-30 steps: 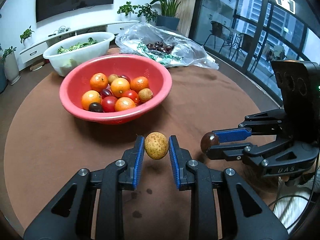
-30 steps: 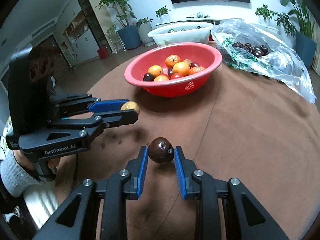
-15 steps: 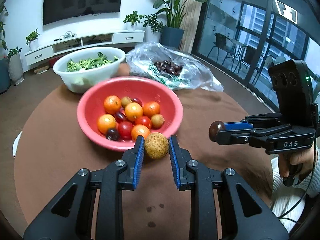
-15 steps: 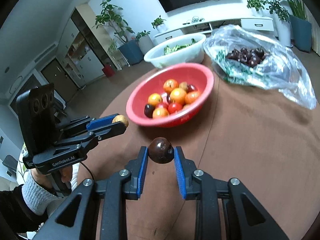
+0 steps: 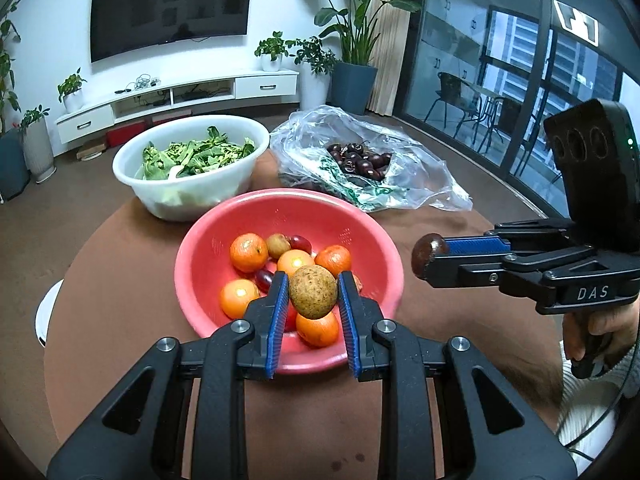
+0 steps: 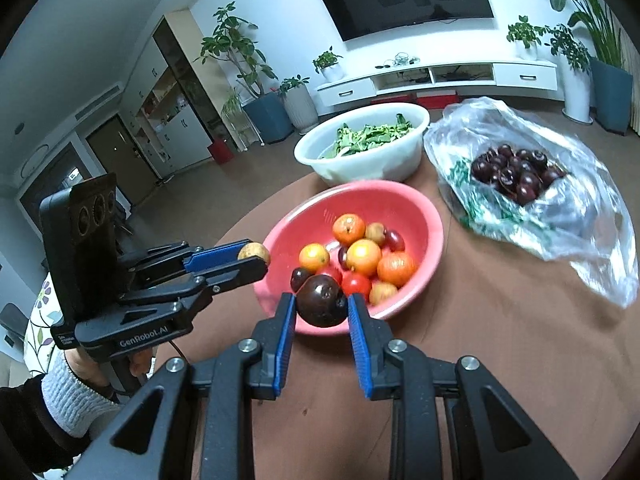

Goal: Organize fruits

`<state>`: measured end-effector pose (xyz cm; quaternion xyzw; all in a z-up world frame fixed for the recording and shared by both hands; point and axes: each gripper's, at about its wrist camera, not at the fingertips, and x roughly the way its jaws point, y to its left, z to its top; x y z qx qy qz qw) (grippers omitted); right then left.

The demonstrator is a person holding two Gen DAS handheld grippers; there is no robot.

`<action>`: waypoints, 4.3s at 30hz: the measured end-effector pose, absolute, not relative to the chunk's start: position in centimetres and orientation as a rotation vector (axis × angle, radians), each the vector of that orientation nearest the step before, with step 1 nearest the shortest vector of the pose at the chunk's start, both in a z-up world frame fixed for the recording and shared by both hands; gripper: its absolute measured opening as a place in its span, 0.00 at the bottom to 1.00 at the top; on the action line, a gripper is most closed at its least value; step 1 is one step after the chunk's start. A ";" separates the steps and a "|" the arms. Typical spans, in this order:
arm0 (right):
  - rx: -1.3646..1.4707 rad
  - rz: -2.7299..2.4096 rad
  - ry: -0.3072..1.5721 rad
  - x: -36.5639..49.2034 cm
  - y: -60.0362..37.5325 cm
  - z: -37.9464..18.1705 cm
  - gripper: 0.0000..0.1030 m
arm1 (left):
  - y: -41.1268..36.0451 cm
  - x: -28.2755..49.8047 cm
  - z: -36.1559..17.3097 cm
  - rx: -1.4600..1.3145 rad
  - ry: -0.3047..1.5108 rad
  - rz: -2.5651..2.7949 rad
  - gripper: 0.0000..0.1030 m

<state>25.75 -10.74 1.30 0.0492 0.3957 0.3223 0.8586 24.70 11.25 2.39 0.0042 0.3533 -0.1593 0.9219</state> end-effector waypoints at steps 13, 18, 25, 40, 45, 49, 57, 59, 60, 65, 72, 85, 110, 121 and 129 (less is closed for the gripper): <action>0.042 0.652 0.867 30.8 -8.5 -0.6 0.28 | 12.0 29.7 0.2 0.019 0.762 -0.302 0.23; 0.013 0.634 0.887 32.0 -7.8 -1.7 0.29 | 12.1 31.0 -1.0 0.028 0.777 -0.281 0.23; -0.047 0.608 0.892 32.4 -6.9 -2.6 0.30 | 12.0 31.9 -2.2 0.070 0.796 -0.233 0.30; -0.111 0.579 0.796 29.5 -6.9 -0.8 0.49 | 11.8 30.3 -0.7 0.082 0.731 -0.198 0.64; -0.097 0.570 0.785 28.2 -7.9 -0.4 0.50 | 11.6 29.3 -0.2 0.072 0.719 -0.190 0.69; -0.078 0.558 0.772 26.5 -9.2 -0.1 0.50 | 11.4 27.8 0.1 0.066 0.714 -0.185 0.70; -0.083 0.510 0.731 21.5 -11.4 0.0 0.56 | 10.0 24.5 0.8 0.059 0.690 -0.191 0.83; -0.084 0.504 0.733 20.4 -11.9 -0.2 0.57 | 9.3 23.4 1.1 0.068 0.676 -0.193 0.83; -0.083 0.497 0.736 19.7 -12.2 -0.6 0.58 | 9.0 23.0 1.2 0.073 0.673 -0.193 0.83; -0.059 0.480 0.755 17.6 -13.2 -1.8 0.59 | 7.0 21.0 1.3 0.091 0.669 -0.215 0.84; -0.088 0.450 0.749 16.5 -13.4 -2.5 0.61 | 5.0 18.2 1.0 0.105 0.669 -0.233 0.87; -0.135 0.413 0.757 16.3 -13.3 -3.7 0.63 | 4.9 16.4 0.1 0.104 0.674 -0.227 0.88; -0.122 0.403 0.769 16.7 -13.7 -4.3 0.63 | 5.1 16.2 0.1 0.105 0.674 -0.227 0.88; -0.122 0.403 0.768 16.6 -13.7 -4.2 0.64 | 5.1 16.1 0.1 0.106 0.672 -0.226 0.88; -0.122 0.404 0.769 16.6 -13.7 -4.2 0.64 | 5.1 16.2 0.1 0.107 0.672 -0.225 0.88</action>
